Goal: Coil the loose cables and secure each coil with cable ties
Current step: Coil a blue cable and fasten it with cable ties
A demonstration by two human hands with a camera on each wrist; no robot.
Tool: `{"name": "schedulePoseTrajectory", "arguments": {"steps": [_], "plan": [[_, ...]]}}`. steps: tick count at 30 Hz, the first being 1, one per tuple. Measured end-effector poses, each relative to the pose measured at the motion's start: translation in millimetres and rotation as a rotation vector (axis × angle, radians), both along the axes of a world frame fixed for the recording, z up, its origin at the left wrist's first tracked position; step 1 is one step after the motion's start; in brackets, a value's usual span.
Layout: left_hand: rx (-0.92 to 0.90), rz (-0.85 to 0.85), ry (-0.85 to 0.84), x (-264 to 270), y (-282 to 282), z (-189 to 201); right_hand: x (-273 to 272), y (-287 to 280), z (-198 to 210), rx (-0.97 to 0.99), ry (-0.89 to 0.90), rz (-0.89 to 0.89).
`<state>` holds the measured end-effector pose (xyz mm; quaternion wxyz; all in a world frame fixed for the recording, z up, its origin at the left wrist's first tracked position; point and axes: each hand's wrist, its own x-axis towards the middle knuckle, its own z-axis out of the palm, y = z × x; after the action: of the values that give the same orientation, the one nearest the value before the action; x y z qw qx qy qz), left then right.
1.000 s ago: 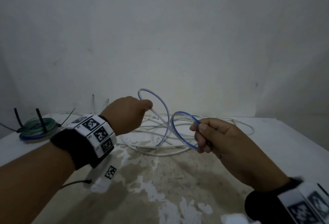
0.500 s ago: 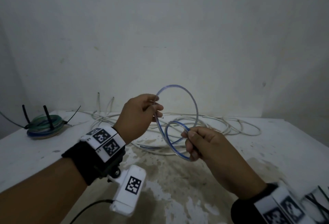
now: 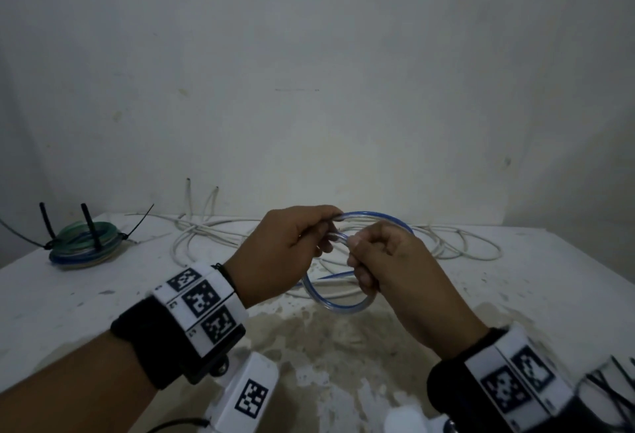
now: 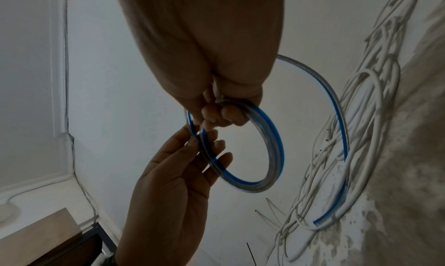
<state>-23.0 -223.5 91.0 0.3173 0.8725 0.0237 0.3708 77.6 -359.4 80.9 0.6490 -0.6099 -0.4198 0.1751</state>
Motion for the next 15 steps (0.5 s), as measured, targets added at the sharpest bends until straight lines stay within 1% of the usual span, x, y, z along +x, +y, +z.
{"name": "schedulePoseTrajectory", "arguments": {"steps": [3, 6, 9, 12, 13, 14, 15], "plan": [[0.017, -0.003, 0.05, -2.7, -5.3, 0.2, 3.6, 1.0, -2.2, 0.024, 0.02, -0.007], [-0.081, -0.041, 0.101, -4.4, -12.3, 0.3, 5.0, 0.2, -1.7, 0.017, 0.01, 0.0], [-0.078, -0.065, 0.151, -5.2, -15.0, 2.1, 5.1, -0.3, -3.3, 0.004, 0.006, 0.025], [-0.127, -0.045, 0.156, -4.5, -13.0, 2.0, 2.7, -0.1, -2.7, -0.021, 0.062, 0.076], [-0.154, -0.019, 0.151, -4.0, -11.2, 1.0, 1.4, -1.4, -1.8, -0.064, 0.023, 0.057], [-0.192, 0.016, 0.141, -4.1, -8.4, -0.1, 0.9, -3.9, 0.0, -0.141, -0.1, -0.013], [-0.248, 0.046, 0.128, -4.4, -4.8, -0.4, 1.4, -7.1, 1.9, -0.23, -0.294, -0.125]]}}
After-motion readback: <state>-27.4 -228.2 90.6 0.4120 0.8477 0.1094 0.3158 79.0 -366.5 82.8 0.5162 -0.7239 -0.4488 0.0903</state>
